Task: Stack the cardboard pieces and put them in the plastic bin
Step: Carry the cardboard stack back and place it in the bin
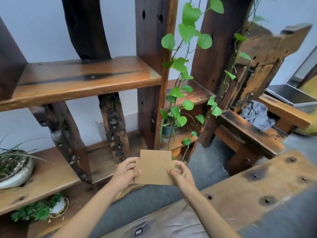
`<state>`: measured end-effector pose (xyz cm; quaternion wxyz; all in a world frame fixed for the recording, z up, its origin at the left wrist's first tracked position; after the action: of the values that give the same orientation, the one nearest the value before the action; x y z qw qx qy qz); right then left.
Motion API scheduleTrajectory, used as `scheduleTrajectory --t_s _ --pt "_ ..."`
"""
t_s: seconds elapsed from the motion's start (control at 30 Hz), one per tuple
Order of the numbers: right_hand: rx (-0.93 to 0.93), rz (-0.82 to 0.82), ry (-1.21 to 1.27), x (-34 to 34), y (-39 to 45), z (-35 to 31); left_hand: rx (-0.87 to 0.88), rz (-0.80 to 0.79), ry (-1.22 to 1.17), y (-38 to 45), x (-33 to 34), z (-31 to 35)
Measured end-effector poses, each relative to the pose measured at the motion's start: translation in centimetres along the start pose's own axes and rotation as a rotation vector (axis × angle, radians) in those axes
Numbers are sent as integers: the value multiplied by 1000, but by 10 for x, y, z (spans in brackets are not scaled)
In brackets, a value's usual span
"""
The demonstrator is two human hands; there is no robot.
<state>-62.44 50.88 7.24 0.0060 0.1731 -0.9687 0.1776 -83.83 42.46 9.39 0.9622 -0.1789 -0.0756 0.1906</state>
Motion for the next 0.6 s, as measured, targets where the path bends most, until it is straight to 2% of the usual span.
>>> scheduleTrajectory --t_s 0.27,0.6 --pt "60 142 27 -33 -40 44 -53 -131 84 2 24 -39" --pt "91 359 123 -86 -100 74 -116 -330 147 -15 87 -66"
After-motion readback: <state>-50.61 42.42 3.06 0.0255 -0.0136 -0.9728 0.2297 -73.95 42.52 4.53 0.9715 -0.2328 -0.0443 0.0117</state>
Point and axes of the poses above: each hand's wrist, its own y-axis towards the middle knuckle, its own x-axis out of the palm, z = x × y, the point moved 7 cm from there along y, towards the middle knuckle, and after that the axes turned 3 degrees about x, right-handed, at the moved point
